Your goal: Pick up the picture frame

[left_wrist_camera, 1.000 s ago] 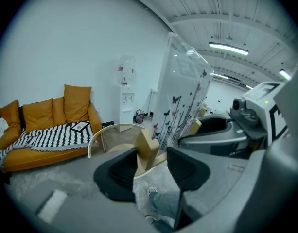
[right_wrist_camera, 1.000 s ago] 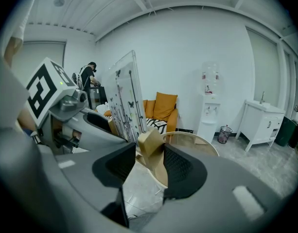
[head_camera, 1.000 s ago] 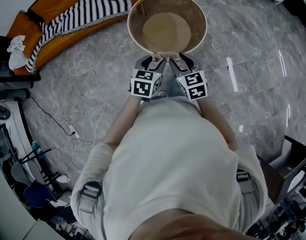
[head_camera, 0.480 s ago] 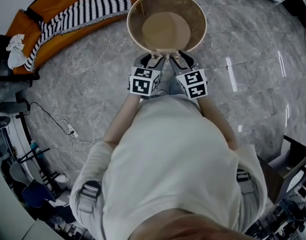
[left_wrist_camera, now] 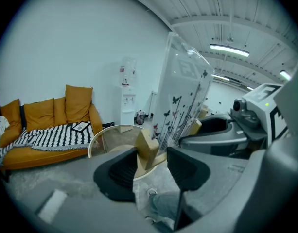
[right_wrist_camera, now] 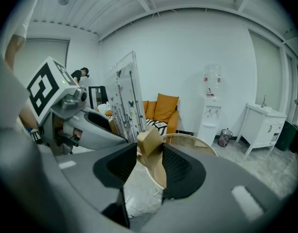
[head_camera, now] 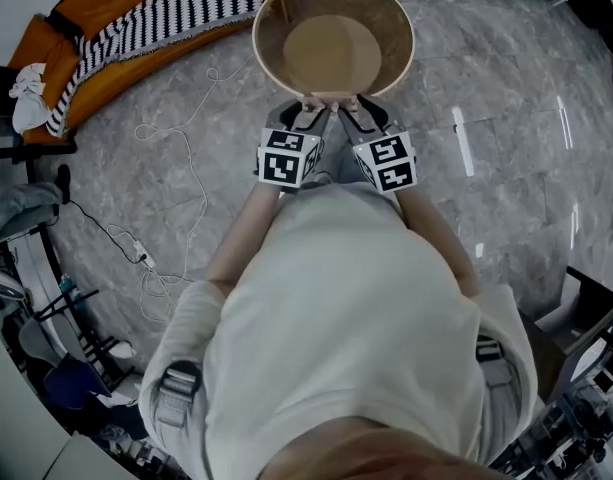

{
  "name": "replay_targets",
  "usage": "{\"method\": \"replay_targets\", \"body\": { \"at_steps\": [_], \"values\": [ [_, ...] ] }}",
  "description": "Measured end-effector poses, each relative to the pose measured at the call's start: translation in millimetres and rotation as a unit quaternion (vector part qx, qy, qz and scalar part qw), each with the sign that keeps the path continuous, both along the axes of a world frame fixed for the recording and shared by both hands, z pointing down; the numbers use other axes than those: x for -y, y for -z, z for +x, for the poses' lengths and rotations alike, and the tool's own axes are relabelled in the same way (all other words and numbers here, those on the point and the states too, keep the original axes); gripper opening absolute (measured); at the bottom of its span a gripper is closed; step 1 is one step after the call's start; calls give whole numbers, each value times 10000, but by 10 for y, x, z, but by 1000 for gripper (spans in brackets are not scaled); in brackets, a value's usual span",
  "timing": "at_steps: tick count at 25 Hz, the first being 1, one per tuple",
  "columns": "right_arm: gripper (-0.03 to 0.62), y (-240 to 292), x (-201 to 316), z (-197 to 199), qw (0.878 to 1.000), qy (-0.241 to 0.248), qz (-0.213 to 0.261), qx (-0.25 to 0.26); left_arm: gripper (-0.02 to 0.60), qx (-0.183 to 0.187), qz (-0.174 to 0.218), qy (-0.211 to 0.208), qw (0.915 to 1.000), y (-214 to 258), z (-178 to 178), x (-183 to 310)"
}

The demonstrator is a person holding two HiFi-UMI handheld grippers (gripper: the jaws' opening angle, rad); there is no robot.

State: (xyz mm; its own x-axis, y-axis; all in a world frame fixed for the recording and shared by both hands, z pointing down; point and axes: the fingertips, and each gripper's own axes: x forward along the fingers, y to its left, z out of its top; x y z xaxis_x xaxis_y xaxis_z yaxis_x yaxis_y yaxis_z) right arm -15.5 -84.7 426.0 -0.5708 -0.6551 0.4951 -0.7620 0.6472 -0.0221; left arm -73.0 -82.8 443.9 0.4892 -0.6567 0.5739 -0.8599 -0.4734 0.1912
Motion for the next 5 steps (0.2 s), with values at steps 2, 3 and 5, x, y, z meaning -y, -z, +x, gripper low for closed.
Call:
{"method": "replay_targets", "body": {
  "at_steps": [2,3,5],
  "values": [
    [164,-5,7,-2,10000,9,2,4,192,7,1,2,10000,-5,-1,6],
    [164,-6,15,-5,10000,16,6,8,192,11,0,6,10000,-6,-3,13],
    [164,-8,34,-12,10000,34,16,14,190,21,-4,19,10000,-10,-11,28]
  ]
}}
